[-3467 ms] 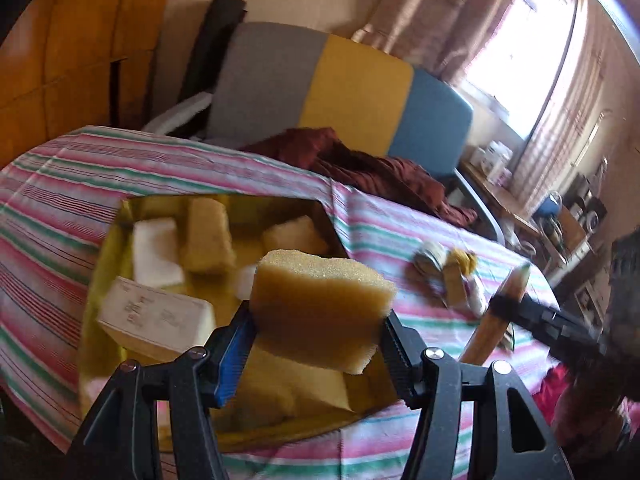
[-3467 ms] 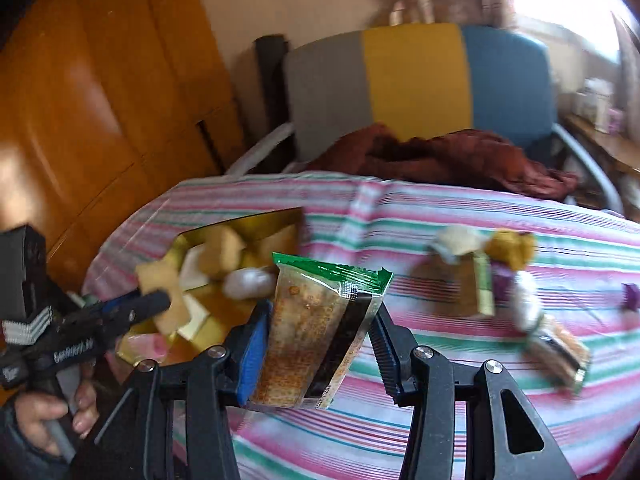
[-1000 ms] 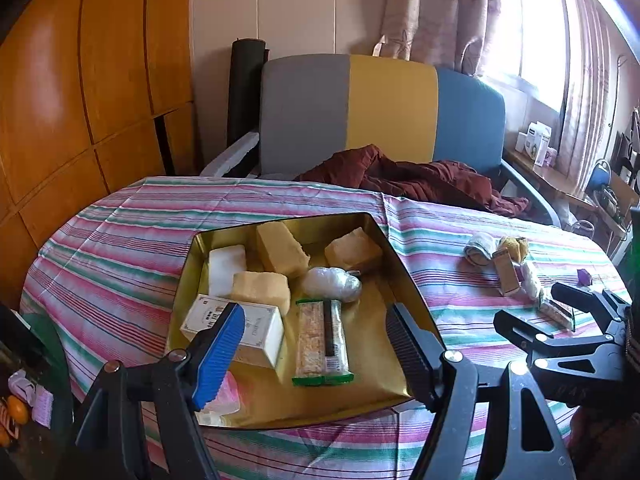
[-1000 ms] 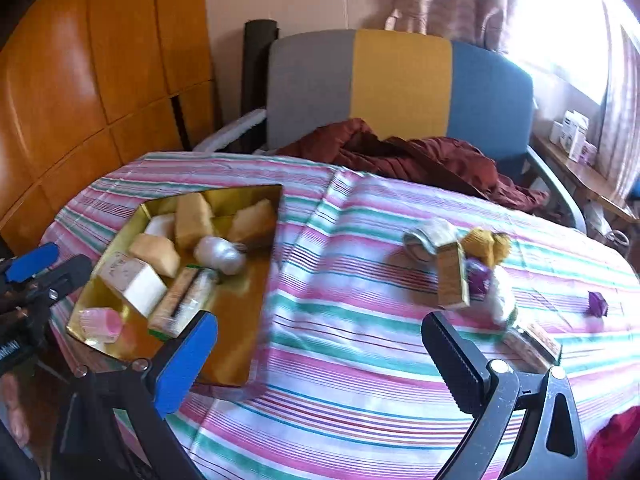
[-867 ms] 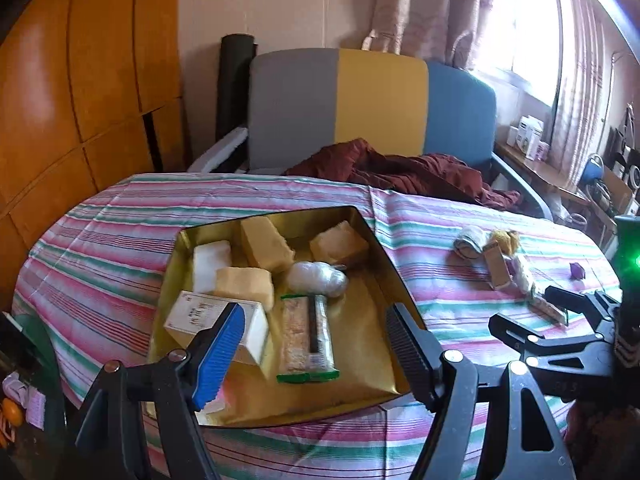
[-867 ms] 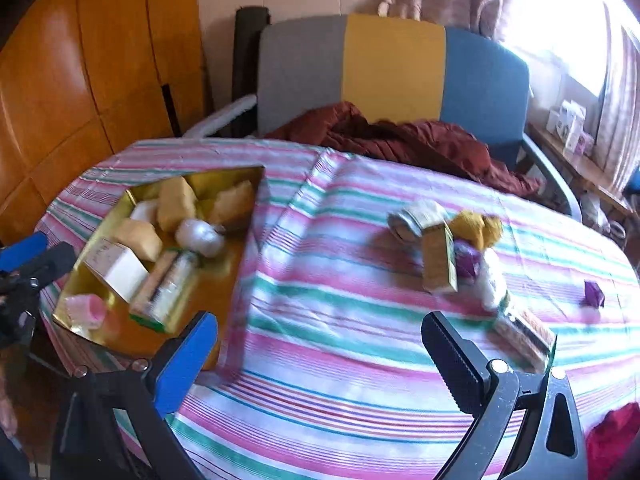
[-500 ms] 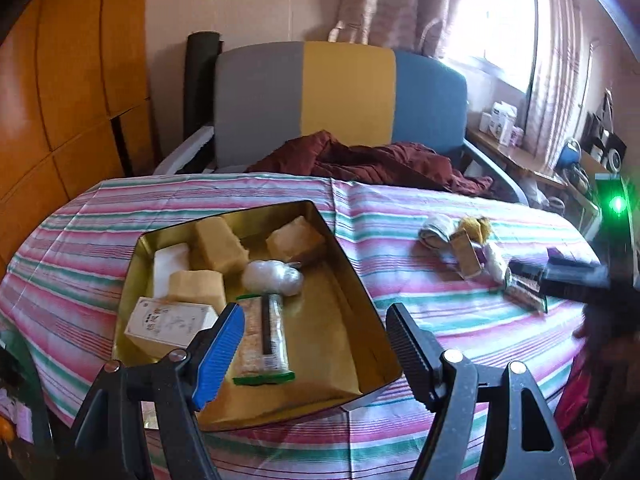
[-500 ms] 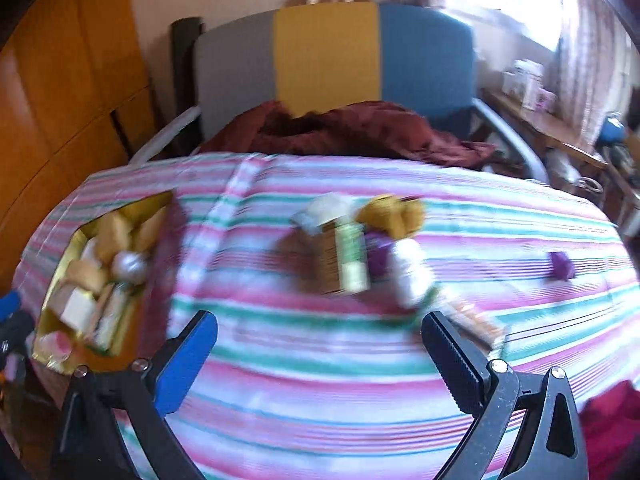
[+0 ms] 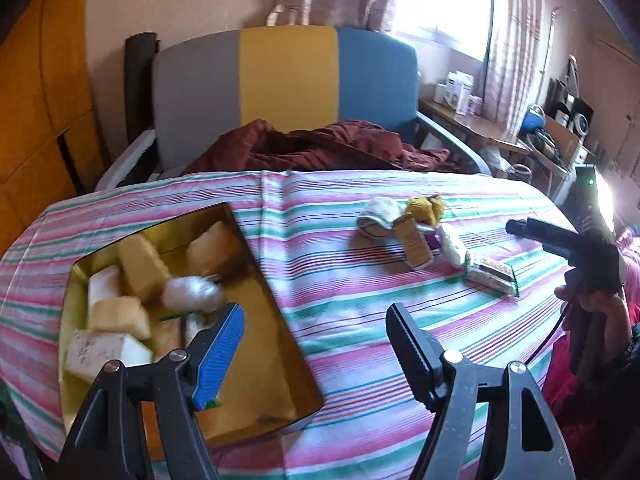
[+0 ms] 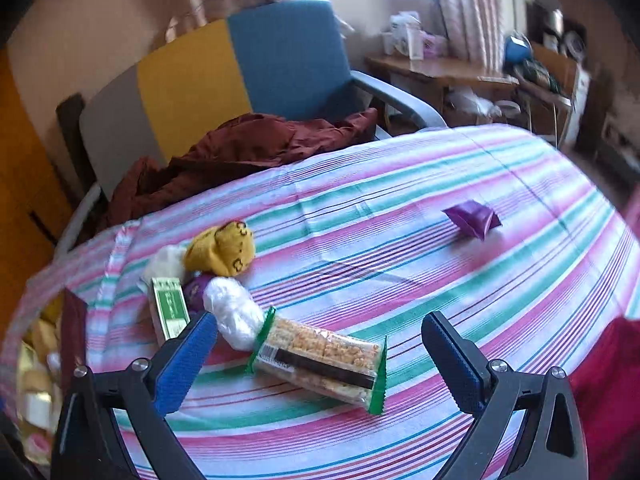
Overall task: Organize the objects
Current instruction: 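Move both tools back toward the remaining items, then grasp the green-and-white medicine box with the left tool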
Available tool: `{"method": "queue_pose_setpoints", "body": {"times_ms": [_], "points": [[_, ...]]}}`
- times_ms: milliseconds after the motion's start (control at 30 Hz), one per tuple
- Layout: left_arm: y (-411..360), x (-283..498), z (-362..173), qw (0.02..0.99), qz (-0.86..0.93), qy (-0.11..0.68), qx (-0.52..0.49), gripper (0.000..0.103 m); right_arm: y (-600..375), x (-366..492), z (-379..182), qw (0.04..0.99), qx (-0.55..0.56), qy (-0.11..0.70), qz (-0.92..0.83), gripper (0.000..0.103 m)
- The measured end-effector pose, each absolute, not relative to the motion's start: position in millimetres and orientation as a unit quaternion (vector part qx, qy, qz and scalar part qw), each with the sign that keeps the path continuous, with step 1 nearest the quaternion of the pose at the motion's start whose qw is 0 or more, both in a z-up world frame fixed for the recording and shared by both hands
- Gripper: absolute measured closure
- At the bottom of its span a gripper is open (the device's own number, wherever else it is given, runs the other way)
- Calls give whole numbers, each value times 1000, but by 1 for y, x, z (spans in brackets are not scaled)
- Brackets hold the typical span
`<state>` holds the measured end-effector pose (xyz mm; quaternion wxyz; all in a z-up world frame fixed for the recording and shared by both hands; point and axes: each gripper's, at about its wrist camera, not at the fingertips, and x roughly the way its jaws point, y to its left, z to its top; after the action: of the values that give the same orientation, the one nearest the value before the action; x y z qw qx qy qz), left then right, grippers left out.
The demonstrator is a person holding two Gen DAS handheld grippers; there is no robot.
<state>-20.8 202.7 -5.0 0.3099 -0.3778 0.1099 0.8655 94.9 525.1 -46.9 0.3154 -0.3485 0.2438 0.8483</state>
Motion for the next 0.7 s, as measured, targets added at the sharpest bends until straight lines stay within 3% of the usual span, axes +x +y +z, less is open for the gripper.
{"method": "queue_pose_setpoints", "body": {"times_ms": [433, 700], "points": [[304, -48, -37, 375, 816, 114, -426, 36, 540, 107, -45, 306, -334, 302, 839, 0], [351, -80, -69, 384, 789, 79, -473, 37, 543, 106, -47, 296, -339, 319, 834, 0]]}}
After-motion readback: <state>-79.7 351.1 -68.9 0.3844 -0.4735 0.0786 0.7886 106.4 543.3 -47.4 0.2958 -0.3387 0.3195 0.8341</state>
